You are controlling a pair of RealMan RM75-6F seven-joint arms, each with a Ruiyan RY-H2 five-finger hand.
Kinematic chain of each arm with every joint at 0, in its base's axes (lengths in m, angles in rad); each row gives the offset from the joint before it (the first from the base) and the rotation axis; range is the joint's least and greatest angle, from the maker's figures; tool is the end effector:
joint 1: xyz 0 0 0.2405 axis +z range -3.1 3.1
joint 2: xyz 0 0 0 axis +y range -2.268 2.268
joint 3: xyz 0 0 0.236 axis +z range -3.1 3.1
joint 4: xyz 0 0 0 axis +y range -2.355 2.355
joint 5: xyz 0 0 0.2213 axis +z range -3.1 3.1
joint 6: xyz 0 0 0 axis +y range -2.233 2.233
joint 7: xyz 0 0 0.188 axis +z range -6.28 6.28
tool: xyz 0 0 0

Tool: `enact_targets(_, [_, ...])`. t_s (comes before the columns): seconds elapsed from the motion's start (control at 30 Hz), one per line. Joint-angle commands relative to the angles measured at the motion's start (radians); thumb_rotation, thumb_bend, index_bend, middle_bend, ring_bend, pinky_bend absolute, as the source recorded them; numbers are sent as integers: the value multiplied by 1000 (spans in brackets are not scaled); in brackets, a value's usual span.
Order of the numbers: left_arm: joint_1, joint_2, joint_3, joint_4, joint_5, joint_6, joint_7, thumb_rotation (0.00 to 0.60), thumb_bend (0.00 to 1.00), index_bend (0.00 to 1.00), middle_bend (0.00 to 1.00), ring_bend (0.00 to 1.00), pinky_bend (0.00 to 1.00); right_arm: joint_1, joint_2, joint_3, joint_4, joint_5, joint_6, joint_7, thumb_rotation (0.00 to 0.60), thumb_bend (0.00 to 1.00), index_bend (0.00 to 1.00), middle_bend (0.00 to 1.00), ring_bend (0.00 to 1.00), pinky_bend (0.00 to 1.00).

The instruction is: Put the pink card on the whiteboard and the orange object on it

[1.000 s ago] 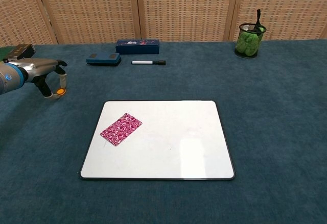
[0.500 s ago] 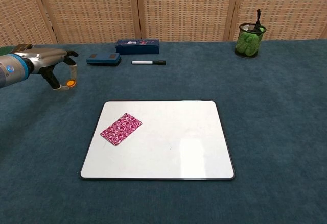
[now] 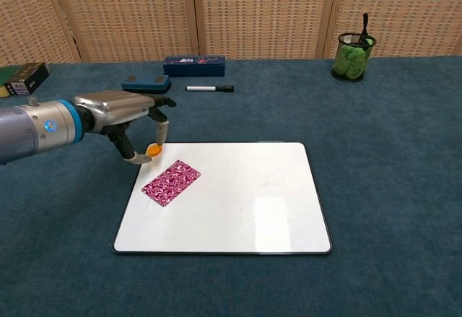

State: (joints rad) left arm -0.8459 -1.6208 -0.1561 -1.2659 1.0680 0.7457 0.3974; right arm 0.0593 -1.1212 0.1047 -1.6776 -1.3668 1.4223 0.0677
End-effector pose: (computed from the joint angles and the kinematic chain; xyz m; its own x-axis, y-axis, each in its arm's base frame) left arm -0.1361 0.3962 -0.0823 0.6168 0.3268 0.7161 0.7677 -0.4507 -0.4556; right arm -0.3100 -0.2262 0.1395 0.2460 -0.0141 0.9692 -0.9597 0.1363 0.2456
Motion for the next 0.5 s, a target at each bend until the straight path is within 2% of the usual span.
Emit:
enact_targets(0.03, [-21,-28,17,-54,-55,25,89,600,321,550,0,0,0,0,1,0,1,0,-1,3,600,0,0,0,0,0])
enact_targets(0.23, [-30,-41,35,-95,-106,63,175,600,320,550,0,0,0,-1,2,-1,3,-1,-1,8,600,0,0,0,0,0])
enact_targets(0.5, [-31,-28,54,-139,-129,92,218,600,311,550,0,0,0,0,3,-1,2,-2,-2,9,600,0,0,0,0,0])
